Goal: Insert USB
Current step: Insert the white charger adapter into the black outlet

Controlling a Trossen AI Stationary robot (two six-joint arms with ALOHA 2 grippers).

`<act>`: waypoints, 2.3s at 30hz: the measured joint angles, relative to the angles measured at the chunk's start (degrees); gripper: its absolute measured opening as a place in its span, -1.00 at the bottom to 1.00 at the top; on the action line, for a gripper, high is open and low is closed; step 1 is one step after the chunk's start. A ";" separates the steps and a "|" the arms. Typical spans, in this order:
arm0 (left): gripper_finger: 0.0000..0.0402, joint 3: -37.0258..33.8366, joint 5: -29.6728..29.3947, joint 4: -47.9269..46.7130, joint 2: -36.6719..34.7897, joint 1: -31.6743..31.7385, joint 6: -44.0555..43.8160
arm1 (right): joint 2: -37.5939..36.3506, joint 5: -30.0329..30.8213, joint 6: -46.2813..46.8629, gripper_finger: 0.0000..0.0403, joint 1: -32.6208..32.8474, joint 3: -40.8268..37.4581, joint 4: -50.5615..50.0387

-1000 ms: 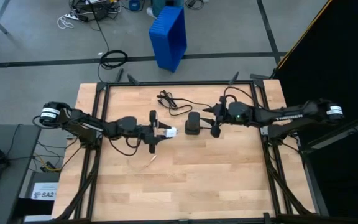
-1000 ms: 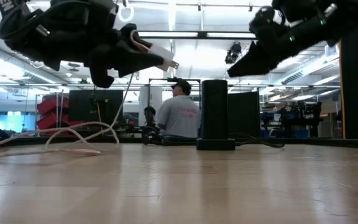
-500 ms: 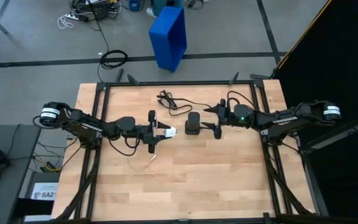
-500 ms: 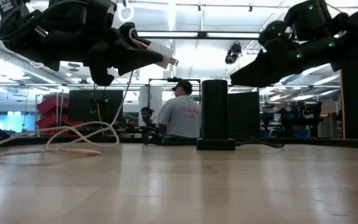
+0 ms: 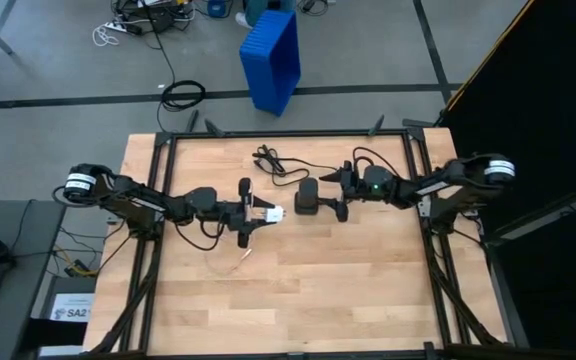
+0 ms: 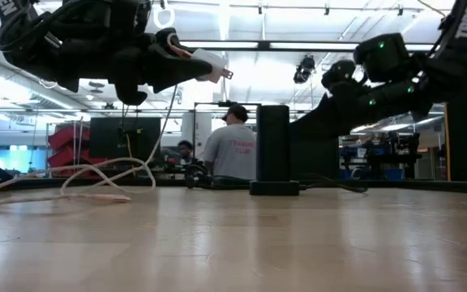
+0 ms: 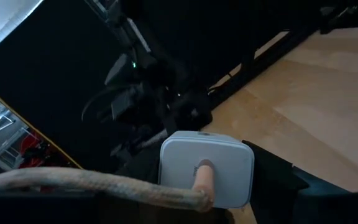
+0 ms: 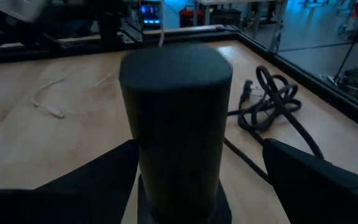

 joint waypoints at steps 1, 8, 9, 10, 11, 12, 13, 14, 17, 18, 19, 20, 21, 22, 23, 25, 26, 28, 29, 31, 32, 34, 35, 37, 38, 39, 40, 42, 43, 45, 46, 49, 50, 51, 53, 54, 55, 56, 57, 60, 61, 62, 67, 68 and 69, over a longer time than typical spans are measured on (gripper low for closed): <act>-0.17 0.00 0.00 -0.01 0.00 0.00 -0.03 | 1.31 -0.35 0.31 0.58 -0.37 0.01 1.16; -0.17 0.00 -0.02 -0.15 0.00 0.00 -0.22 | 9.17 -3.68 1.59 0.65 -1.63 3.90 3.47; -0.17 0.00 -0.02 -0.17 0.00 0.00 -0.22 | 10.09 -4.15 1.46 0.66 -1.65 4.78 3.45; -0.17 0.00 -0.02 -0.18 0.00 0.00 -0.22 | 10.89 -4.41 1.44 0.67 -1.64 5.64 3.45; -0.17 0.02 -0.02 -0.37 0.00 0.00 -0.22 | 11.65 -4.67 1.40 0.68 -1.63 6.50 3.51; -0.17 0.00 -0.04 -0.45 0.00 0.00 -0.22 | 12.23 -5.10 1.24 0.69 -1.63 7.17 3.52; -0.17 0.01 -0.04 -0.53 0.00 0.00 -0.24 | 12.66 -5.41 1.09 0.70 -1.63 7.70 3.50; -0.17 0.02 -0.06 -0.57 0.00 0.00 -0.24 | 12.88 -5.48 1.00 0.71 -1.63 8.12 3.37; -0.17 0.04 -0.07 -1.03 0.00 0.00 -0.59 | 13.30 -5.54 1.54 0.74 -1.63 9.32 3.52; -0.17 0.04 -0.07 -1.18 0.00 0.00 -0.59 | 13.29 -5.54 1.82 0.75 -1.62 9.65 3.54; -0.17 0.04 -0.07 -1.23 0.00 0.00 -0.59 | 13.30 -5.56 1.87 0.76 -1.59 9.94 3.54; -0.17 0.04 -0.07 -1.32 0.00 0.00 -0.59 | 13.29 -5.65 1.88 0.76 -1.59 10.14 3.50; -0.17 0.04 -0.07 -1.40 0.00 0.00 -0.61 | 13.29 -5.65 1.94 0.75 -1.59 10.28 3.40; -0.17 0.04 -0.07 -1.42 0.00 0.00 -0.86 | 13.29 -5.68 2.30 0.73 -1.59 10.30 3.36; -0.17 0.04 -0.07 -1.42 0.00 0.00 -1.08 | 13.29 -5.83 2.46 0.70 -1.59 10.36 3.24; -0.17 0.04 -0.08 -1.43 0.00 0.00 -1.29 | 13.29 -5.96 2.67 0.59 -1.57 10.38 2.84; -0.17 0.04 -0.09 -1.44 0.00 0.00 -1.29 | 13.29 -6.06 2.95 0.51 -1.54 10.40 2.55; -0.17 0.04 -0.09 -1.44 0.00 0.00 -1.29 | 13.29 -6.08 3.50 0.30 -1.54 10.40 2.40; -0.17 0.04 -0.11 -1.44 0.00 0.00 -1.29 | 13.28 -5.91 3.63 0.20 -1.54 10.40 2.45; -0.17 0.04 -0.13 -1.42 0.00 0.00 -1.28 | 13.27 -5.85 4.26 0.10 -1.59 10.43 2.49; -0.17 0.04 -0.13 -1.42 0.00 0.00 -1.05 | 13.27 -5.85 4.44 0.10 -1.59 10.43 2.49; -0.17 0.04 -0.29 -1.53 0.00 0.00 0.51 | 13.27 -5.88 4.73 0.10 -1.59 10.43 2.49; -0.17 0.04 -0.54 -1.71 0.00 0.00 1.05 | 13.27 -6.11 4.79 0.10 -1.59 10.43 2.47; -0.17 0.04 -0.73 -1.93 0.00 -0.07 1.80 | 13.26 -6.80 5.43 0.10 -1.54 10.43 2.50; -0.17 0.04 -0.74 -1.94 0.00 -0.07 1.83 | 13.25 -7.48 6.31 0.10 -1.50 10.44 2.57; -0.17 0.04 -0.74 -1.94 0.00 -0.07 1.86 | 13.25 -8.80 7.34 0.10 -1.48 10.45 2.73; -0.17 0.04 -0.74 -1.92 0.00 -0.07 2.00 | 13.25 -10.73 8.80 0.10 -1.48 10.45 2.98; -0.17 0.04 -0.76 -2.01 0.00 -0.32 2.93 | 13.29 -15.98 13.11 0.10 -1.46 10.39 3.81; -0.17 0.04 -0.81 -2.03 0.00 -0.58 3.28 | 13.33 -18.93 15.38 0.10 -1.44 10.32 4.48; -0.17 0.04 -0.77 -2.03 0.00 -1.17 4.04 | 13.33 -23.86 18.91 0.10 -1.13 10.27 7.38; -0.17 0.04 -0.77 -2.02 0.00 -1.45 4.99 | 13.33 -25.58 20.00 0.10 -0.84 10.29 9.21; -0.17 0.04 -0.87 -1.09 0.00 -2.56 6.67 | 13.31 -27.64 21.70 0.10 0.49 10.29 12.76; -0.17 0.04 -0.91 -0.39 0.00 -2.88 6.98 | 13.31 -28.39 22.17 0.10 0.93 10.29 13.80; -0.17 0.04 -1.03 0.24 0.00 -3.23 7.54 | 13.31 -28.90 22.63 0.10 1.27 10.29 14.87; -0.17 0.04 -2.17 1.28 0.00 -3.97 8.47 | 13.31 -29.64 23.77 0.10 2.16 10.32 16.74; -0.17 0.04 -2.60 1.56 0.00 -4.32 9.28 | 13.31 -29.75 24.16 0.10 2.73 10.32 16.95; -0.17 0.04 -2.76 1.74 0.00 -4.61 9.73 | 13.31 -29.70 24.45 0.10 3.30 10.33 17.04; -0.17 0.04 -2.87 1.99 0.00 -4.72 10.16 | 13.31 -29.46 24.60 0.10 3.92 10.32 17.23; -0.17 0.04 -2.89 2.21 0.00 -4.84 10.31 | 13.31 -29.30 24.86 0.10 4.61 10.32 17.72; -0.17 0.04 -3.56 3.13 0.00 -4.96 10.38 | 13.30 -28.79 25.54 0.10 6.52 10.33 18.96; -0.17 0.04 -3.74 3.56 0.00 -4.96 10.38 | 13.30 -28.20 25.54 0.10 7.16 10.33 18.92; -0.17 0.04 -3.76 3.90 0.00 -4.96 10.38 | 13.31 -27.68 25.57 0.10 7.75 10.32 18.90; -0.17 0.04 -3.73 4.28 0.00 -4.96 10.38 | 13.31 -24.33 25.90 0.10 10.60 10.34 18.96; -0.17 0.07 -3.64 4.25 0.00 -4.96 10.38 | 13.30 -23.91 25.91 0.10 11.13 10.34 18.97; -0.17 0.20 -3.35 4.18 0.00 -4.96 10.38 | 13.31 -23.68 25.91 0.10 11.58 10.34 18.97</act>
